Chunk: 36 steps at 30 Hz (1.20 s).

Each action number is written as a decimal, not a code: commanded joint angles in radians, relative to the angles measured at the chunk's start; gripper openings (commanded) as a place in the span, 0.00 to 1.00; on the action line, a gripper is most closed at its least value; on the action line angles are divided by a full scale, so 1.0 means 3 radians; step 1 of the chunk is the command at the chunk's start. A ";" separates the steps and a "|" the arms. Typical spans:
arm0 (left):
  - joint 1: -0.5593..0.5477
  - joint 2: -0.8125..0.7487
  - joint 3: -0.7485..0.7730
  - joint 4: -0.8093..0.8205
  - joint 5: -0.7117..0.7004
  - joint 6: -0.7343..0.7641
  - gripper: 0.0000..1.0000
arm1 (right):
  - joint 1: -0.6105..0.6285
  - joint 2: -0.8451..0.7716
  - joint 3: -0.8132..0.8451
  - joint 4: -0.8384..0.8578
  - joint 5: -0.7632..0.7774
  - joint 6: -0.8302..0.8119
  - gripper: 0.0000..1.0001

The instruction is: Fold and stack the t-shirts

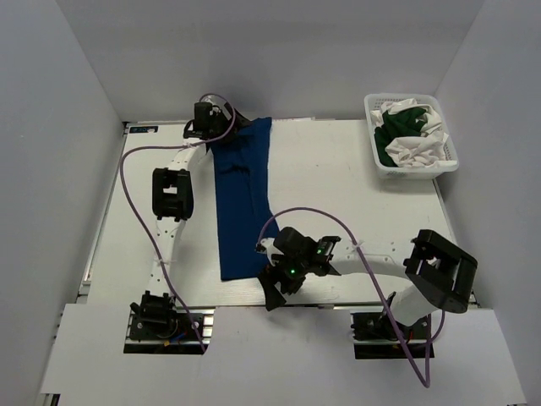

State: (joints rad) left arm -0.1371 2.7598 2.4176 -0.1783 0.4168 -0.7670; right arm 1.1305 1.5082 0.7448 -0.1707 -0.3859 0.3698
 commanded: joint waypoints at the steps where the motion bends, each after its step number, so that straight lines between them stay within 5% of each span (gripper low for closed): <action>1: -0.0116 0.0200 -0.0097 -0.0132 -0.0105 0.0051 1.00 | 0.0117 -0.0164 0.0201 -0.0392 -0.0223 -0.0348 0.90; 8: -0.0146 -0.0021 -0.0307 0.0037 -0.0198 0.0051 1.00 | 0.0225 -0.0389 0.0278 -0.0250 -0.0033 -0.0517 0.90; 12: -0.0146 -0.0194 -0.0200 -0.0009 -0.0167 0.0086 1.00 | 0.0189 -0.0670 0.0360 -0.0076 0.0507 -0.0431 0.90; 20: -0.0146 -0.1201 -0.0097 -0.0289 -0.0167 0.0419 1.00 | 0.0021 -0.0809 0.0733 -0.0315 0.2000 0.0233 0.90; 23: -0.0146 -0.1783 -0.0337 -0.0535 -0.0136 0.0633 1.00 | -0.0092 -0.0809 0.0713 -0.0423 0.2140 0.0596 0.90; 26: -0.0146 -0.2504 -0.0954 -0.1056 -0.0356 0.0756 1.00 | -0.0270 -0.0773 0.0550 -0.0474 0.2049 0.0903 0.90; 27: -0.0146 -0.2729 -0.1554 -0.1138 -0.0488 0.0757 1.00 | -0.0347 -0.0702 0.0473 -0.0504 0.2013 0.0940 0.90; 29: -0.0146 -0.3447 -0.2343 -0.0982 -0.0383 0.0716 1.00 | -0.0485 -0.0610 0.0381 -0.0424 0.1697 0.0981 0.90; 32: -0.0177 -0.4332 -0.4212 -0.0669 -0.0351 0.0376 1.00 | -0.0597 -0.0365 0.0329 -0.0336 0.1323 0.0905 0.87; 36: -0.0213 -0.5081 -0.5393 -0.0549 -0.0075 0.0205 1.00 | -0.0695 -0.0088 0.0371 -0.0296 0.0806 0.0828 0.87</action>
State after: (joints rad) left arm -0.1905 1.2530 0.9787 -0.2745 0.3511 -0.6456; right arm 0.9375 1.4651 0.8543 -0.2886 0.0010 0.6155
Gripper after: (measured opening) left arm 0.997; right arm 0.873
